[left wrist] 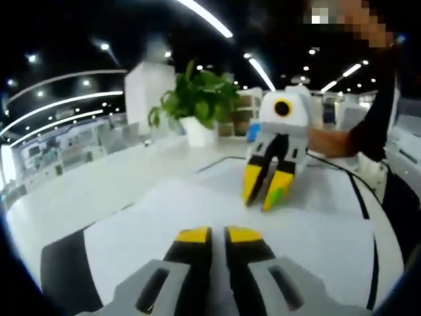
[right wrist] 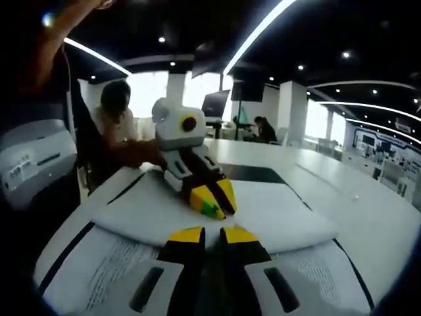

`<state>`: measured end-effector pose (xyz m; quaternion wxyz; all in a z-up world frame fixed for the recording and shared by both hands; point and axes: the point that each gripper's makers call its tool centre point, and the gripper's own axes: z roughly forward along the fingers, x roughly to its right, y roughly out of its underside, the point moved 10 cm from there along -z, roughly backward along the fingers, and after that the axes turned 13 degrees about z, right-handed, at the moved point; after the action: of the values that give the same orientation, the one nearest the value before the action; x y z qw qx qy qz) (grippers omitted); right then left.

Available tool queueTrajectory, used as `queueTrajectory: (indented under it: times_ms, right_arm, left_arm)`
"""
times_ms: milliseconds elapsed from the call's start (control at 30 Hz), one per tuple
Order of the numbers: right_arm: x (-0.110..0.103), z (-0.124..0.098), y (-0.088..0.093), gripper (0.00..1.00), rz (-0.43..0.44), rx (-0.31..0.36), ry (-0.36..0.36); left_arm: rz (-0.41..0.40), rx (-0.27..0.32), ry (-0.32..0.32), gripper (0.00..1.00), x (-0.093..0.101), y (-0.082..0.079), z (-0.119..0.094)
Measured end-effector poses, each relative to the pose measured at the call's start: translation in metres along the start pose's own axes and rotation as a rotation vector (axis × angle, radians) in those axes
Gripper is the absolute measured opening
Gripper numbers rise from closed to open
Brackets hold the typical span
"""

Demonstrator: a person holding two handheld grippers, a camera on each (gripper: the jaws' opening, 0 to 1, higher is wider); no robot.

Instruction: Flip through the bound document one page at a time

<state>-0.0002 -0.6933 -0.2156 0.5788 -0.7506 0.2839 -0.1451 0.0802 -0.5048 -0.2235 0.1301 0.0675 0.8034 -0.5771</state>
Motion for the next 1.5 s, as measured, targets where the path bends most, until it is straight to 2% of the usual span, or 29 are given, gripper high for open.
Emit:
queueTrajectory:
  times_ms: [1100,1500]
  right_arm:
    - [-0.0003,-0.0004,-0.0009,0.15,0.012,0.009,0.0]
    - [0.0012,-0.0006,-0.0021,0.17,0.025,0.032,-0.01]
  left_arm:
    - [0.01,-0.001,0.006,0.1,0.0027,0.0001,0.0012]
    - [0.01,-0.001,0.008,0.09,0.0027,-0.0002,0.0015]
